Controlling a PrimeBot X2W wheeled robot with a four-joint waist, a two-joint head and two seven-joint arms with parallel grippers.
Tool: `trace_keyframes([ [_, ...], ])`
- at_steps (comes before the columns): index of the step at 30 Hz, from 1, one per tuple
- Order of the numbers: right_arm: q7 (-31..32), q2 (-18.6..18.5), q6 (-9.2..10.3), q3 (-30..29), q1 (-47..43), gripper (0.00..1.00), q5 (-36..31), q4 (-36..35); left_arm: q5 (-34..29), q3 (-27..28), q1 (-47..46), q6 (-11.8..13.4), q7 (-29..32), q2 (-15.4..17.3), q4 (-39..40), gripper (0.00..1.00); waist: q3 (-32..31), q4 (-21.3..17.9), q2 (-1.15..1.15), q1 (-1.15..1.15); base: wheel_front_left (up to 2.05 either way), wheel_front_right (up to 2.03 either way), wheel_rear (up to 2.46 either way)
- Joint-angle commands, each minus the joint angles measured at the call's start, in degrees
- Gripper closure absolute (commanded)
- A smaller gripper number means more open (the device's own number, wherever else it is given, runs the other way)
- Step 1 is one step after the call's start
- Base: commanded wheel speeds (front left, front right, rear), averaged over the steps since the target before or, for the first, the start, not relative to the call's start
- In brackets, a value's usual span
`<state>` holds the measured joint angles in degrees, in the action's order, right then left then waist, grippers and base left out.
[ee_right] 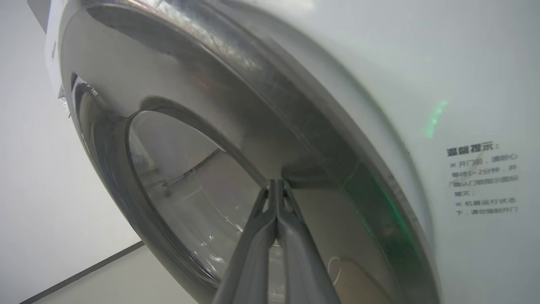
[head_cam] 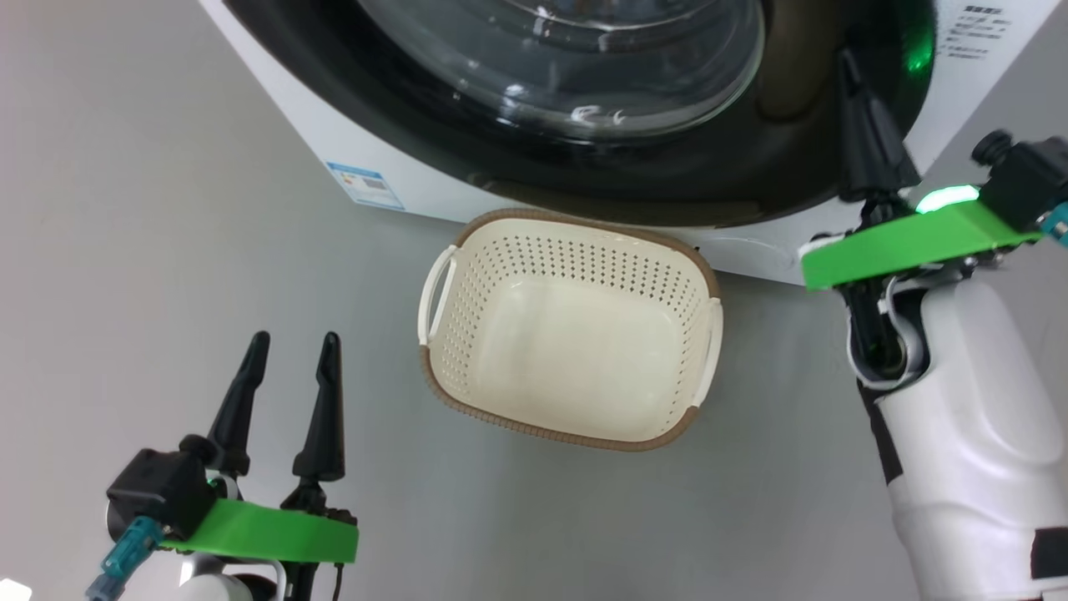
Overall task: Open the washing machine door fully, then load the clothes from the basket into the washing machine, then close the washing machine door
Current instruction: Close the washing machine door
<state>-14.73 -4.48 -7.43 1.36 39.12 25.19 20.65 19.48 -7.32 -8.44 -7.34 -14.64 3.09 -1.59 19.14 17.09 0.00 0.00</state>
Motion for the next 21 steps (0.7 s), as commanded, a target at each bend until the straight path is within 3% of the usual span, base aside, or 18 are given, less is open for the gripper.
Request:
trace_keyframes([
  [1, -0.27, 1.09, -0.06, 0.36, 2.07, 1.00, -0.55, -0.93, 0.32, 1.71, -1.57, -0.14, -0.36, 0.92, 1.43, 0.00, 0.59, 0.60, 0.00, 0.00, 0.00, 0.00, 0.00],
  [13, -0.27, 0.85, -0.06, -3.56, 6.83, 1.00, 0.16, 0.78, 0.88, 1.01, -3.41, -0.14, -0.36, 0.84, 1.01, 0.00, 2.31, 1.83, 0.00, 0.00, 0.00, 0.00, 0.00],
  [20, -0.27, 0.86, -0.06, -0.57, 4.36, 1.00, 0.68, 0.44, 0.48, 1.62, -2.61, -0.14, -0.36, 1.05, 0.23, 0.00, 0.78, 1.43, 0.00, 0.00, 0.00, 0.00, 0.00],
  [21, -0.27, 0.86, -0.06, 0.09, 3.64, 0.95, 0.80, 0.42, 0.39, 1.79, -2.34, -0.14, -0.36, 1.09, 0.07, 0.00, 0.43, 1.27, 0.00, 0.00, 0.00, 0.00, 0.00],
])
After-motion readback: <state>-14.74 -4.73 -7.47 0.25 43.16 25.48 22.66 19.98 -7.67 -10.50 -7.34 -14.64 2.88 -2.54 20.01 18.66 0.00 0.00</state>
